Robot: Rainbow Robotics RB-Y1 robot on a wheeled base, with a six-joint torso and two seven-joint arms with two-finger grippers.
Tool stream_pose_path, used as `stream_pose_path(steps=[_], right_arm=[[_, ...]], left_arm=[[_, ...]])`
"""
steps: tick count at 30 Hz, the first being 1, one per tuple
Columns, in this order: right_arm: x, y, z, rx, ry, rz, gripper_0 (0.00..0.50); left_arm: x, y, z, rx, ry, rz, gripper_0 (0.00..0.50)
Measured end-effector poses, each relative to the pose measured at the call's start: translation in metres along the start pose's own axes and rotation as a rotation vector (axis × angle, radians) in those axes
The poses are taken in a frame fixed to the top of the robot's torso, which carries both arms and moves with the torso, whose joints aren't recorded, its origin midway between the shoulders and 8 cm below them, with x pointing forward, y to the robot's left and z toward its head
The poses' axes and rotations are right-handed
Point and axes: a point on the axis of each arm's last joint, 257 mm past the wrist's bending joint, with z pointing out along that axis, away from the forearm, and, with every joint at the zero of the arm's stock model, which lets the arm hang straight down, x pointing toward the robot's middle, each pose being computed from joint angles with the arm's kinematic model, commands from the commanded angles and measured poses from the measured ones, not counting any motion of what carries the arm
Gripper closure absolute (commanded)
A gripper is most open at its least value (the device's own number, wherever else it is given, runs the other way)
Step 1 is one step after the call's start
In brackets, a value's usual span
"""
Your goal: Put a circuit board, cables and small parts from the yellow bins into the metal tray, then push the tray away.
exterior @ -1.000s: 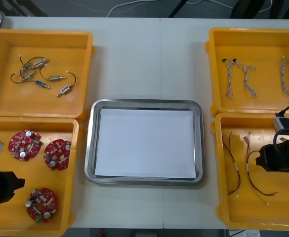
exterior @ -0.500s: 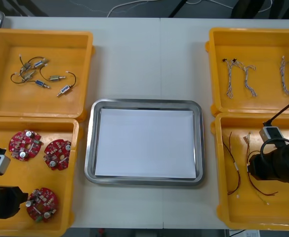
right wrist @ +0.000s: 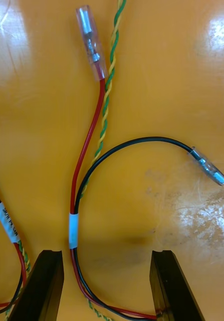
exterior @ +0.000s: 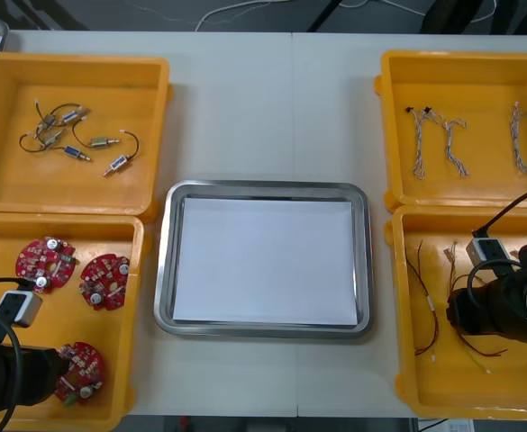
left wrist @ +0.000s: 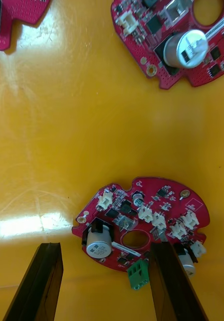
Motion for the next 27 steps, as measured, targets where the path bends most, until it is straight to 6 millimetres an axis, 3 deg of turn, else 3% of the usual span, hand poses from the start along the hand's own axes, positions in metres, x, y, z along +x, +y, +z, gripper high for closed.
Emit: stream_pose_path(steps=[15,25,26,27], right_arm=[[-0.001,0.013,0.010,-0.017,-0.017,0.005,0.000],[-0.004,0.014,0.014,-0.026,-0.031,0.017,0.000],[-0.005,0.014,0.014,-0.026,-0.032,0.017,0.018],[-0.005,0.014,0.014,-0.026,-0.032,0.017,0.067]], left_arm=[[0.013,0.009,0.012,-0.026,0.032,-0.007,0.000],[0.018,0.003,0.020,-0.018,0.037,0.005,0.000],[0.018,0.003,0.020,-0.018,0.038,0.006,0.000],[0.018,0.003,0.021,-0.018,0.039,0.006,0.000]])
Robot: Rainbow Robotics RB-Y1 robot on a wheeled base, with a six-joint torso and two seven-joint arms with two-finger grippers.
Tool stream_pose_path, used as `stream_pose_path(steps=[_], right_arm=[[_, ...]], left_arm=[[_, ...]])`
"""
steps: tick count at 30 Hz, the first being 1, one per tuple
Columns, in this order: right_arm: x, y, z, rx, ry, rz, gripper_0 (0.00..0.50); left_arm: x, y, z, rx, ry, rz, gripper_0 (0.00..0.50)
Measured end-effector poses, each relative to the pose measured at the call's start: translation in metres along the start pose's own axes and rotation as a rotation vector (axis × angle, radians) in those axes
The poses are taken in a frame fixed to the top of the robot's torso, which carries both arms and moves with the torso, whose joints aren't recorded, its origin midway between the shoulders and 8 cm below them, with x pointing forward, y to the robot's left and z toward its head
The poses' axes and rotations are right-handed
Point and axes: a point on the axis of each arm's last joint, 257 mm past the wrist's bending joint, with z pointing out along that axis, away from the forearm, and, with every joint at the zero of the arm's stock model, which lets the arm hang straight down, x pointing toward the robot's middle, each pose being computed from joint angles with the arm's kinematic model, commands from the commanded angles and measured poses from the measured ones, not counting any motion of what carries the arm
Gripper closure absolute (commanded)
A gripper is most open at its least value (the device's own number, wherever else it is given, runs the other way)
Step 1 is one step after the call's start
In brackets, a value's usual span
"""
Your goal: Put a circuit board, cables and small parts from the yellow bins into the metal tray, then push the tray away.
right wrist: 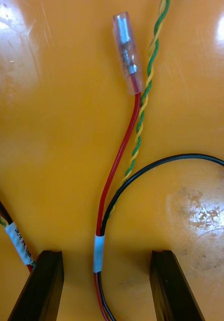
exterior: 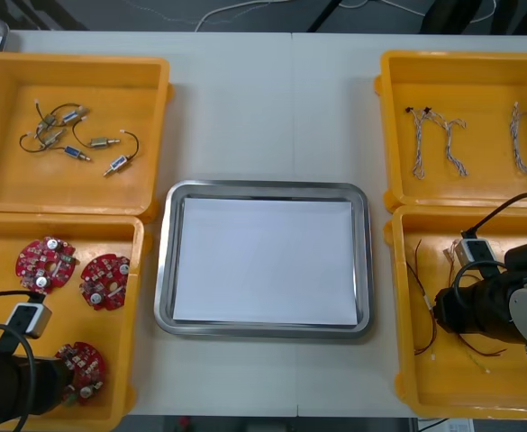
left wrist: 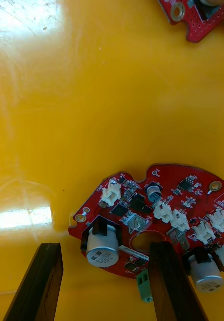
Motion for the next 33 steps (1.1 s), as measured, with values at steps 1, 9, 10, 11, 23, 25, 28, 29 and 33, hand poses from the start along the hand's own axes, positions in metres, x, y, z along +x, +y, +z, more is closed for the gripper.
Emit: stream_pose_path(steps=[1,9,10,11,23,25,28,29,33], right_arm=[[0.000,0.000,0.000,0.000,-0.001,0.000,0.150],[-0.002,0.001,0.000,-0.002,-0.008,0.000,0.500],[-0.002,0.001,0.000,-0.003,-0.008,0.000,0.500],[-0.002,0.001,0.000,-0.003,-0.009,0.000,0.500],[0.000,-0.001,-0.008,0.009,0.012,-0.005,0.500],[0.002,-0.004,-0.016,0.020,0.029,-0.006,0.500],[0.001,-0.008,-0.031,0.034,0.041,-0.006,0.500],[0.000,-0.009,-0.035,0.035,0.041,-0.005,0.500],[-0.005,-0.010,-0.053,0.015,0.047,0.011,0.500]], left_arm=[[0.000,0.000,0.000,-0.001,0.000,0.000,0.001],[0.001,0.004,0.001,-0.015,0.003,0.002,0.204],[0.001,0.004,0.001,-0.016,0.003,0.003,0.213],[0.001,0.005,0.001,-0.016,0.003,0.003,0.225],[0.002,0.006,0.002,-0.021,0.004,0.003,0.392],[0.002,0.007,0.002,-0.022,0.004,0.003,0.409],[0.001,0.008,0.003,-0.023,0.003,0.001,0.413],[0.001,0.008,0.003,-0.023,0.003,0.001,0.412],[-0.001,0.008,0.003,-0.025,0.000,0.002,0.409]])
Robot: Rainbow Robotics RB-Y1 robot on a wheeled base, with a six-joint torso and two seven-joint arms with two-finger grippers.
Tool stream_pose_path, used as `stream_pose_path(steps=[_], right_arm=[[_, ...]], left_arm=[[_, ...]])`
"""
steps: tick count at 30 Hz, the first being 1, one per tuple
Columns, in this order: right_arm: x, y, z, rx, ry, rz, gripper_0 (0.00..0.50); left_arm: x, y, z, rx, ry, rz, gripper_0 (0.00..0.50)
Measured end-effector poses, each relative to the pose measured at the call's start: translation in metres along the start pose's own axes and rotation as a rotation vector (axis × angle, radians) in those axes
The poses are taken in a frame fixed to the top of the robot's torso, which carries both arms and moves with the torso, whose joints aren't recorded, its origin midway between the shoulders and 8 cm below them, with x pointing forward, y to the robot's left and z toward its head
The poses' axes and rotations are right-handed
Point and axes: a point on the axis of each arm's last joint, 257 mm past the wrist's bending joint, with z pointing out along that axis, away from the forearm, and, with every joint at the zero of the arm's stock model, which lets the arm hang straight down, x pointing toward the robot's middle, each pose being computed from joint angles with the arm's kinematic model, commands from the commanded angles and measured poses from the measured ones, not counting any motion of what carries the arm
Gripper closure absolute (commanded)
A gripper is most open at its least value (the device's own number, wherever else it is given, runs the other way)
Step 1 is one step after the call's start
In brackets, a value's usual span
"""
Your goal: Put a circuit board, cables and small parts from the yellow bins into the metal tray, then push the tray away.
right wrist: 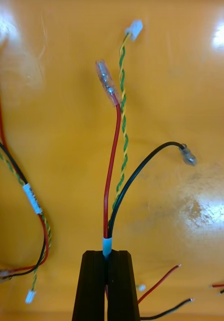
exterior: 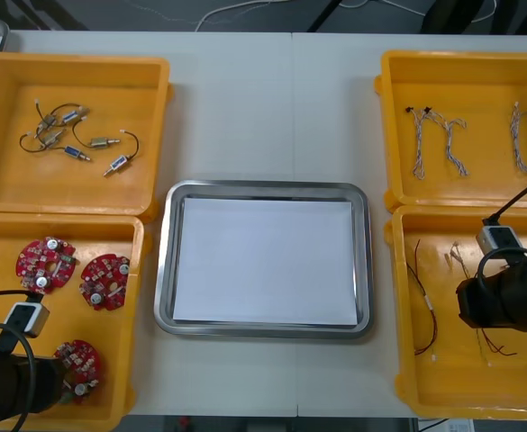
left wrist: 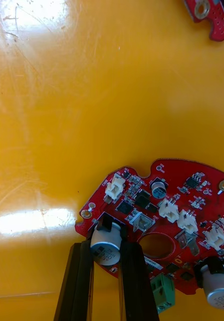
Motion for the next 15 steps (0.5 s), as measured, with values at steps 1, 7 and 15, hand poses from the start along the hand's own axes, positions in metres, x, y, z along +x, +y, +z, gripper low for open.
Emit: stream_pose_path(steps=[1,7,15], right_arm=[[-0.001,-0.001,-0.004,-0.007,0.000,0.006,0.500],[-0.007,-0.009,-0.033,-0.026,-0.007,0.030,0.500],[-0.021,-0.013,-0.069,-0.051,-0.044,-0.008,0.500]], left_arm=[[-0.001,0.001,0.000,-0.002,-0.002,0.001,0.406],[-0.011,0.006,0.000,-0.024,-0.019,0.013,0.399],[-0.031,0.020,-0.003,-0.068,-0.047,0.023,0.396]])
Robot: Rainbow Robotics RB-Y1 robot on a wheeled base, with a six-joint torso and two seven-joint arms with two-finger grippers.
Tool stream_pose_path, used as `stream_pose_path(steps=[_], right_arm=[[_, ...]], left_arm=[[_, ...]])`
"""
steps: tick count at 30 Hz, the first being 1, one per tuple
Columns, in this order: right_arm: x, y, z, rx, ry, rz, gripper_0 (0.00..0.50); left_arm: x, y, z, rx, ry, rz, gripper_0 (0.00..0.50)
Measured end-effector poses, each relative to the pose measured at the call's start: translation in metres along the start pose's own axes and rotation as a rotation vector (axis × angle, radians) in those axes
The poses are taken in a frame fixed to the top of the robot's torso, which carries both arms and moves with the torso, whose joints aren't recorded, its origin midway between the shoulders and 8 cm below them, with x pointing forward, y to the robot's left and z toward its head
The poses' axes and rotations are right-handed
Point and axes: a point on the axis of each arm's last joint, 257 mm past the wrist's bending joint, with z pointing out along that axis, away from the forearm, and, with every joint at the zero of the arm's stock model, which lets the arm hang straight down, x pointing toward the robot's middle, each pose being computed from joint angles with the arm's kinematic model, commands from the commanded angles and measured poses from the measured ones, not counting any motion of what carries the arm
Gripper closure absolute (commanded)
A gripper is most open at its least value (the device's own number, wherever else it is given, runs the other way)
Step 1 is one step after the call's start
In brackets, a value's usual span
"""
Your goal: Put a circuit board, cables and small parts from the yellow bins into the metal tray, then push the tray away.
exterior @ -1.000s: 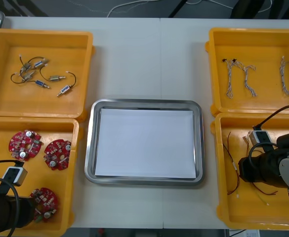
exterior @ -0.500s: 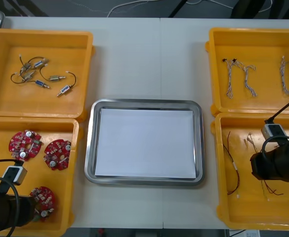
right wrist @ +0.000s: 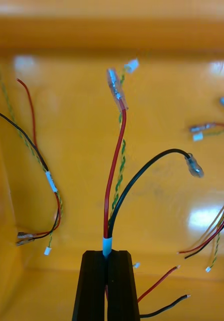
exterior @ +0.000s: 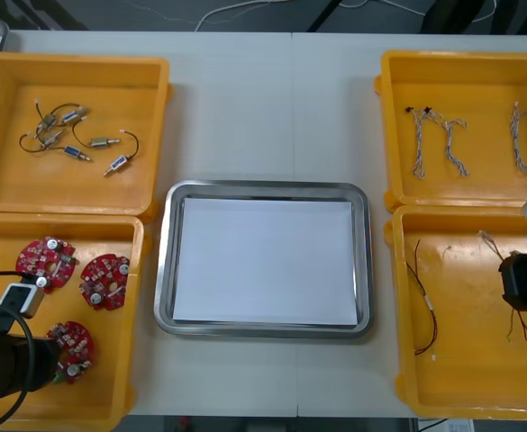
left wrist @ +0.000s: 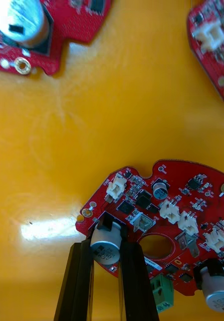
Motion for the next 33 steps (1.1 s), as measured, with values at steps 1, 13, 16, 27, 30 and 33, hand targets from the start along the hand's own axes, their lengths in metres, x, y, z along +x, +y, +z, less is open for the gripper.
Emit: stream_pose_path(steps=[1,13,16,27,30,33], right_arm=[[-0.005,0.000,-0.004,-0.001,-0.016,-0.012,0.500],[-0.036,0.013,-0.024,-0.018,-0.104,-0.052,0.500],[-0.040,0.017,-0.026,-0.027,-0.114,-0.062,0.500],[-0.068,0.041,-0.040,-0.053,-0.173,-0.132,0.500],[-0.078,0.049,-0.045,-0.060,-0.195,-0.154,0.500],[-0.082,0.053,-0.047,-0.064,-0.202,-0.164,0.500]], left_arm=[[-0.002,0.002,0.000,-0.003,-0.003,-0.002,0.396],[-0.020,0.032,0.004,-0.050,-0.020,-0.035,0.398],[-0.028,0.037,0.006,-0.056,-0.027,-0.040,0.398],[-0.050,0.047,0.008,-0.069,-0.048,-0.041,0.192],[-0.049,0.048,0.009,-0.071,-0.044,-0.042,0.053],[-0.045,0.048,0.010,-0.069,-0.032,-0.046,0.006]])
